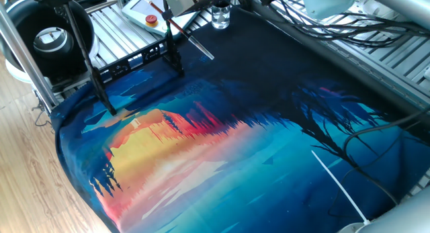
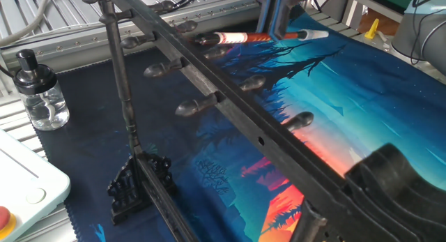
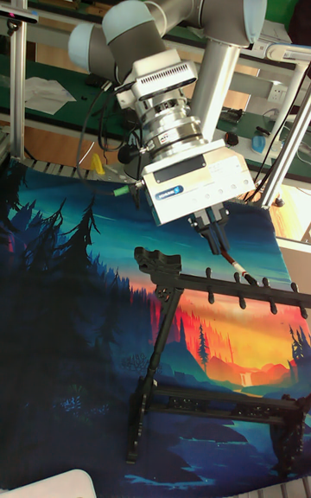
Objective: Place the brush on the pen rack
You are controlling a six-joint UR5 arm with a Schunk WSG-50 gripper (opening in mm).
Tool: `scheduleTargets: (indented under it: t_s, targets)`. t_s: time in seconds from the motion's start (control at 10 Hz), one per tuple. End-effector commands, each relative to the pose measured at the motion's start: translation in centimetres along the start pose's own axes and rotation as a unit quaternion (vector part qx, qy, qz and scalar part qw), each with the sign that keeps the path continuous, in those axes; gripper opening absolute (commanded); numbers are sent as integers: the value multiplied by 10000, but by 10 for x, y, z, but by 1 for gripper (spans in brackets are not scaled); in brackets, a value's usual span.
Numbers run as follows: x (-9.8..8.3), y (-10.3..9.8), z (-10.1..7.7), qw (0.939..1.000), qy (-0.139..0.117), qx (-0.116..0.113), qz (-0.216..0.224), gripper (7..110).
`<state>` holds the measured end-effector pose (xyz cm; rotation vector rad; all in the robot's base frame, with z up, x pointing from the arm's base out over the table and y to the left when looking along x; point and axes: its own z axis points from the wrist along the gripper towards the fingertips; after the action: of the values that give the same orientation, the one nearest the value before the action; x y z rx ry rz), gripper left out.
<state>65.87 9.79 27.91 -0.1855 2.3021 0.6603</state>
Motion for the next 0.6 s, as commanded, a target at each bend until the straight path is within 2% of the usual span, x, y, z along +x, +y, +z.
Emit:
scheduleTargets:
  t_s: [0.0,0.1,0.2,0.3,0.4,0.5]
  targets:
    - [5,-10,2,9996,179,140,136,7]
    - [13,-12,2,9992,340,191,40,7]
    - [19,-12,2,9987,467,188,-71,22]
    - [21,-12,3,9983,531,153,-163,22]
    - [27,-18,4,9970,676,237,-288,22]
    - [29,-21,5,9964,737,291,-288,44]
